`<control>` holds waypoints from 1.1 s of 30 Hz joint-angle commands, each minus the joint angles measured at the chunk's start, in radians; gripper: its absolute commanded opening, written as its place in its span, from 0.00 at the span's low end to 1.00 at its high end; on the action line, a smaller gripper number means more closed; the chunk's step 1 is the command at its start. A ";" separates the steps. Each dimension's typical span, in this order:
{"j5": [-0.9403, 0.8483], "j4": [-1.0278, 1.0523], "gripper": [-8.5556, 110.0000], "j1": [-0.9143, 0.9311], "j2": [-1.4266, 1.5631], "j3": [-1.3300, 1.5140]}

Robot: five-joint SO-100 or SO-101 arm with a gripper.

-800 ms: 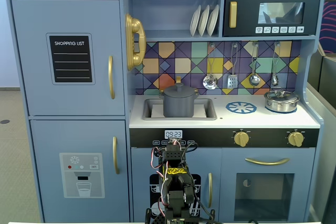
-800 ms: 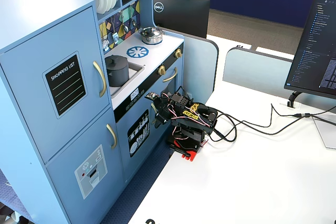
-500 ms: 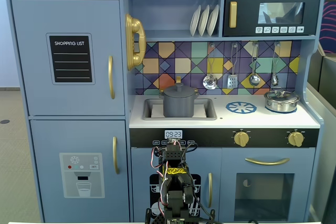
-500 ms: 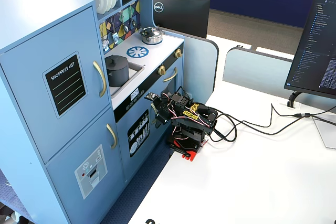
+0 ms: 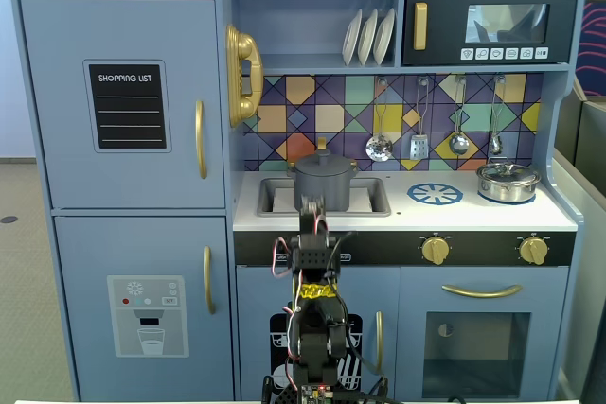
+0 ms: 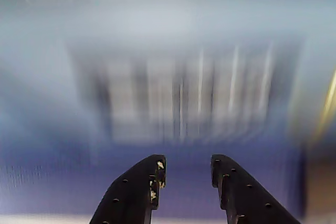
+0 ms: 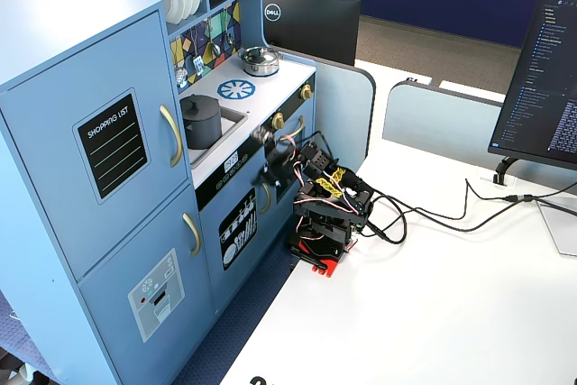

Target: Take off the lid from the gray recipient and place it on the counter

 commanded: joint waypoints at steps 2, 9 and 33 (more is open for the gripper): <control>-0.020 -0.184 0.07 -0.003 -0.104 -0.281; -0.017 -0.451 0.11 0.014 -0.241 -0.400; 0.040 -0.945 0.25 0.100 -0.657 -0.511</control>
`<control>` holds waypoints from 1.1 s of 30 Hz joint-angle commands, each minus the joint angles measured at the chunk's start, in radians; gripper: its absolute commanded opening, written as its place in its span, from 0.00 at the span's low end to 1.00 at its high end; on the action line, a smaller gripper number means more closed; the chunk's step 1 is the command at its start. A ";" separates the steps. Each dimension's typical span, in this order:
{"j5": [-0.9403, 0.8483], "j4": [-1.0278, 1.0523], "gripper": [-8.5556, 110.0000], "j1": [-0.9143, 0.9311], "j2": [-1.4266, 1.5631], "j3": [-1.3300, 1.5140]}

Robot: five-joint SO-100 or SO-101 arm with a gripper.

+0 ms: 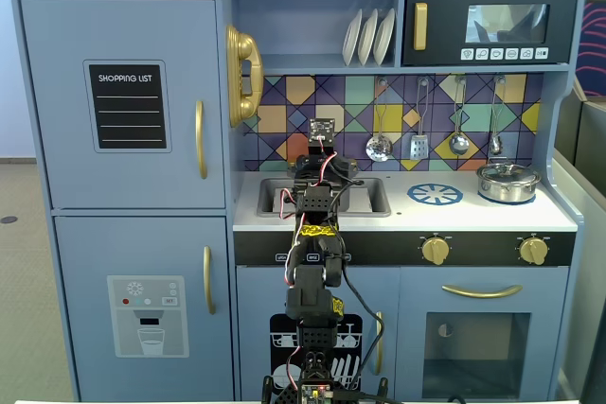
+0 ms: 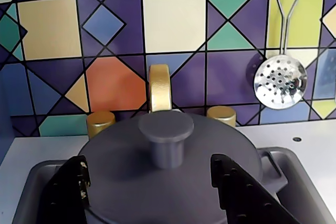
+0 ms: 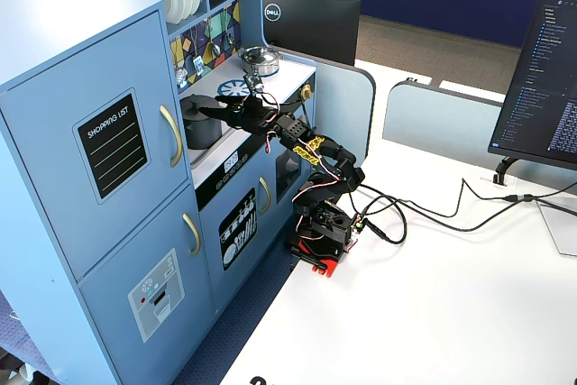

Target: Take off the lid from the gray recipient and place it on the counter

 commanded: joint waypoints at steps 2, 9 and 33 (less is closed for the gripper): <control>0.012 -0.041 0.25 0.009 -0.052 -0.087; 0.017 -0.095 0.24 0.008 -0.124 -0.095; 0.014 -0.261 0.07 -0.005 -0.370 -0.195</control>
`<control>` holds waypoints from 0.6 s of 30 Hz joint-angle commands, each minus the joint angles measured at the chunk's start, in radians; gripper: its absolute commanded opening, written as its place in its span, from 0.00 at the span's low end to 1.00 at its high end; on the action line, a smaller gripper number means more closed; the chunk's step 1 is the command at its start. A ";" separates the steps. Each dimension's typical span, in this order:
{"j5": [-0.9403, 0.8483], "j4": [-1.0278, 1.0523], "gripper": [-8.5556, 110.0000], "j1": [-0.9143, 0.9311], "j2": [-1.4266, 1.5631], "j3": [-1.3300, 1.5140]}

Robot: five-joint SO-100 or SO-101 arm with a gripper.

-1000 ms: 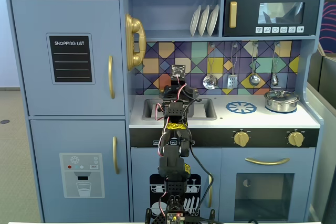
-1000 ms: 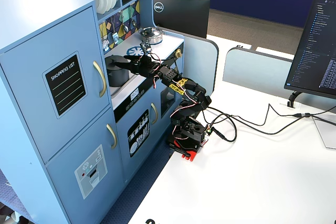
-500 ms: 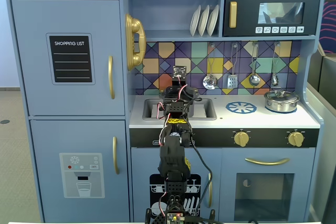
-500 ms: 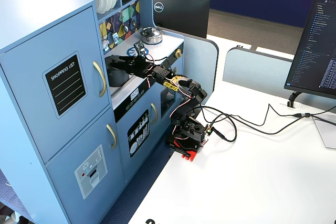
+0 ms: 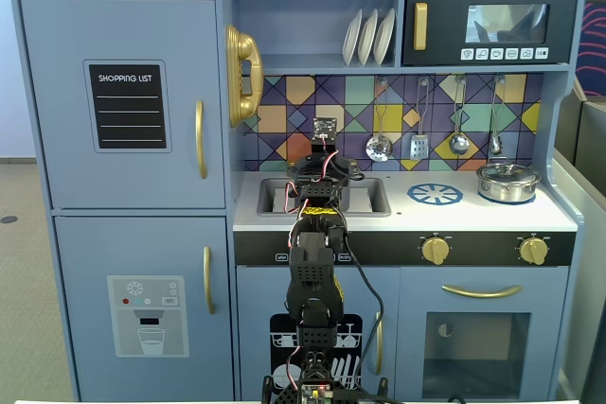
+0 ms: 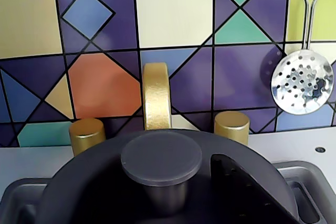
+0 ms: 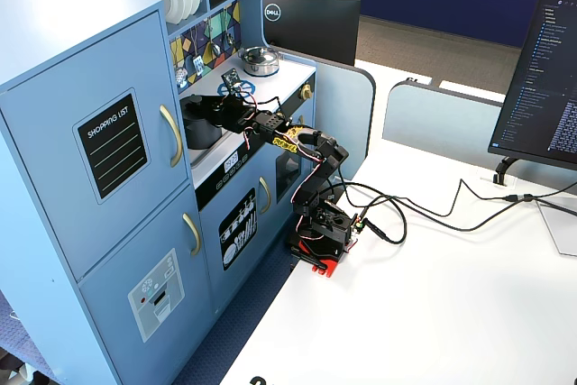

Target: Take off the lid from the gray recipient and place it on the counter

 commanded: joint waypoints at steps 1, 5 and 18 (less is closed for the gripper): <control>0.005 -0.040 0.07 -0.005 -0.002 -0.063; 0.012 -0.051 0.07 -0.011 -0.002 -0.074; -0.026 -0.025 0.07 -0.026 0.037 -0.167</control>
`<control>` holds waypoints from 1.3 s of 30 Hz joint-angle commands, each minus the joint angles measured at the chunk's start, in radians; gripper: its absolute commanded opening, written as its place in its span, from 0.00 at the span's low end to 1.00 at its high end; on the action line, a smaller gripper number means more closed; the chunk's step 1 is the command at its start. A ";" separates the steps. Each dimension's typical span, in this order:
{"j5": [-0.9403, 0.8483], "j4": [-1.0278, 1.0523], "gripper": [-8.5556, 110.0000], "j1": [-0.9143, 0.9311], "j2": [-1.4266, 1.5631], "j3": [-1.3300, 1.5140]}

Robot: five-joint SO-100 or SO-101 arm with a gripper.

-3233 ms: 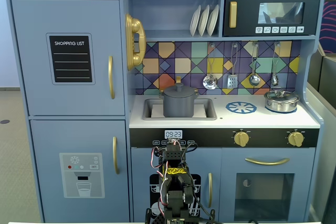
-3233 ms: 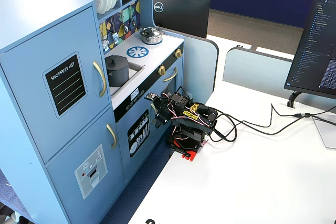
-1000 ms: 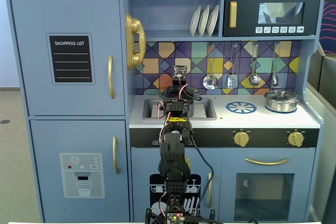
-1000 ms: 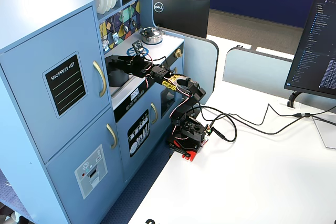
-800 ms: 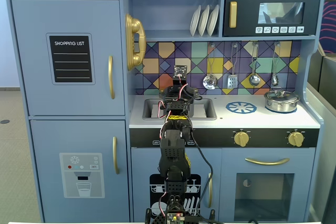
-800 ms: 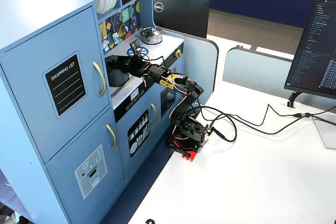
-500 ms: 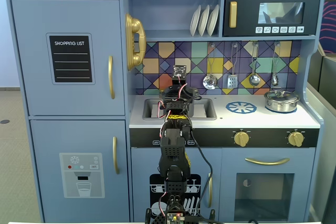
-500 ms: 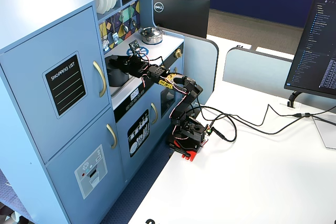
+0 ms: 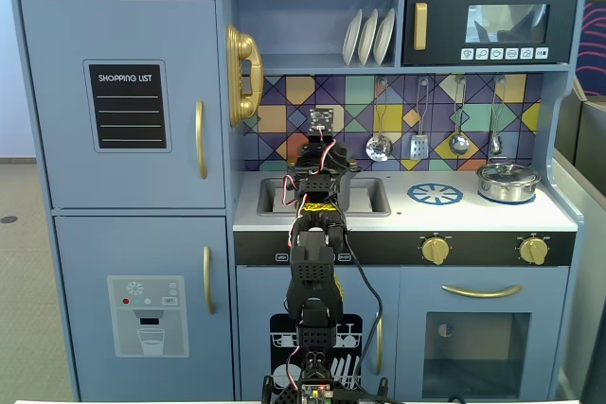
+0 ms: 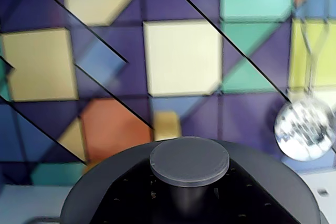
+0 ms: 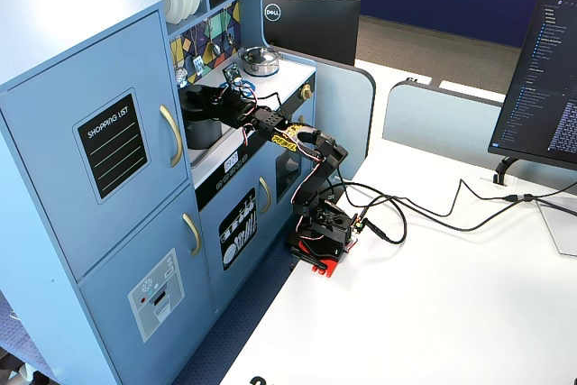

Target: Take off the lid from the gray recipient and place it on the counter

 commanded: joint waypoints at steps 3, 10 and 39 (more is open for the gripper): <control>-0.020 -0.008 0.07 0.032 0.060 -0.077; -0.018 0.014 0.07 0.190 0.061 -0.133; 0.066 -0.212 0.07 0.563 -0.057 0.129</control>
